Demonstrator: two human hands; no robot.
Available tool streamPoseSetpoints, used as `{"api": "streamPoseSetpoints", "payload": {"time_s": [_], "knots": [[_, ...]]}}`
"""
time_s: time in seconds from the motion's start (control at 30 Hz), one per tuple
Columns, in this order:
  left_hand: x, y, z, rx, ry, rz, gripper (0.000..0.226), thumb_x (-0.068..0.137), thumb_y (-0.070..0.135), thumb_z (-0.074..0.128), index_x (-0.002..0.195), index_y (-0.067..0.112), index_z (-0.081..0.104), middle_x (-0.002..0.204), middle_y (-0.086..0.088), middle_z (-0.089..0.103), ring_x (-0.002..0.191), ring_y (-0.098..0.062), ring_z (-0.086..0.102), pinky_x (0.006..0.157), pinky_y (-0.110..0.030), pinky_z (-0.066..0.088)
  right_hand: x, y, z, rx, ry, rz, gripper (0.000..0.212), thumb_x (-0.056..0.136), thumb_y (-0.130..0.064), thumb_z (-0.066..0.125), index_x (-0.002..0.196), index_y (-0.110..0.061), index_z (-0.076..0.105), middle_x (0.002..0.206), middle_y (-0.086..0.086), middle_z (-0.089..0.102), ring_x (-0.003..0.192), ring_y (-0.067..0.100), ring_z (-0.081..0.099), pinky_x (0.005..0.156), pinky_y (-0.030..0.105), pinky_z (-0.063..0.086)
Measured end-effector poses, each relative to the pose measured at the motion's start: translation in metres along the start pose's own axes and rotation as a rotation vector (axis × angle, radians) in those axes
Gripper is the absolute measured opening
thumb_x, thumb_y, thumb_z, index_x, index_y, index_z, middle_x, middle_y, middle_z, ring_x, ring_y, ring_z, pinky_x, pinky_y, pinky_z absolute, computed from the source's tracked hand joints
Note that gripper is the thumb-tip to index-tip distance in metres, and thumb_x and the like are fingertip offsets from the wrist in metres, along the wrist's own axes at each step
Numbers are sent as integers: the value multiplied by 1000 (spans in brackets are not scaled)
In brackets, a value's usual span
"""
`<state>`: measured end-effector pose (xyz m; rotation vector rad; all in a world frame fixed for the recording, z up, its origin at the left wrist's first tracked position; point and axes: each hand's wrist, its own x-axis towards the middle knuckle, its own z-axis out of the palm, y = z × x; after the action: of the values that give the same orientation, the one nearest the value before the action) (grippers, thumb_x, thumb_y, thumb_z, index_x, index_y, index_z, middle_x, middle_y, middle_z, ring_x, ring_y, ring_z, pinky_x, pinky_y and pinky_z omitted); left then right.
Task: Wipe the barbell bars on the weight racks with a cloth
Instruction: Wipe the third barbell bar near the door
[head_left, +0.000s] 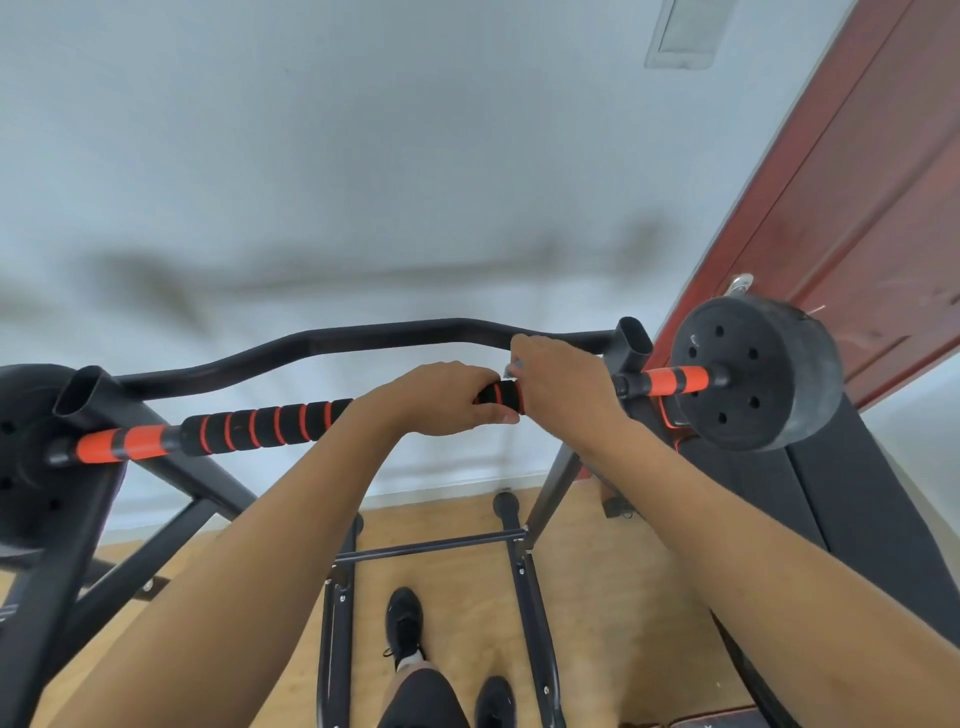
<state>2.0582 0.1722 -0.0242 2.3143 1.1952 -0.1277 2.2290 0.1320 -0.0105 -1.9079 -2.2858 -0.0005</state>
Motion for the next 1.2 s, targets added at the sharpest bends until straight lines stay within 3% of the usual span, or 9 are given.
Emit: {"api": "streamPoseSetpoints", "payload": {"time_s": [0.17,0.33,0.47,0.57,0.8,0.9,1.03,1.1,1.2], "knots": [[0,-2,0,-17,-5,7,40,99,63,55,103,24,60,89,0,70,72,-14,63,71,-34,51,11,7,-8,7,-134,42,30,84,-16,73,107,-17,53,88,-3,58,80,21,59,69,39,56],[-2,1,-1,-48,-28,22,35,98,63,58,102,28,56,87,1,69,71,-14,65,68,-32,52,-8,15,6,57,-139,49,15,92,-18,67,93,-17,52,75,-5,50,71,17,60,72,37,58],[-1,0,0,-59,-46,15,32,98,61,60,100,30,54,89,-1,68,74,-16,66,66,-27,50,-35,15,2,120,-98,8,6,100,-15,55,105,-17,53,89,-3,52,81,20,59,74,38,55],[1,-2,-1,-100,-67,0,28,98,60,61,96,33,54,88,1,68,71,-14,65,65,-27,50,-55,20,7,162,-64,6,12,99,-16,61,107,-20,54,89,-8,51,79,15,55,70,36,54],[0,-4,-3,-102,-63,-20,39,96,67,58,102,29,58,87,4,70,71,-13,68,72,-31,55,-80,38,30,223,-347,71,8,99,-22,59,102,-14,60,97,-2,65,87,15,68,82,38,57],[-4,-5,2,-8,70,-9,50,89,75,60,114,32,57,96,10,65,83,-12,66,77,-32,56,-94,45,24,509,-241,191,7,100,-24,57,100,-21,64,85,-12,68,69,3,65,71,30,60],[-19,0,11,145,407,95,47,86,65,73,116,32,60,105,15,61,94,-11,56,79,-29,49,-113,44,-6,944,-148,367,21,100,-23,46,110,-31,62,93,3,68,65,7,63,59,20,50],[-34,13,18,179,610,147,32,91,47,76,112,26,64,106,12,63,96,-12,53,86,-33,51,-120,41,-20,1215,-156,428,31,96,-18,43,113,-33,64,103,6,70,73,14,67,61,24,51],[-67,57,34,-170,758,79,8,101,38,64,103,30,63,96,19,63,90,-7,57,79,-25,52,-127,35,-35,1588,-130,470,40,100,-3,44,124,-29,62,121,2,69,104,22,70,75,32,56]]}}
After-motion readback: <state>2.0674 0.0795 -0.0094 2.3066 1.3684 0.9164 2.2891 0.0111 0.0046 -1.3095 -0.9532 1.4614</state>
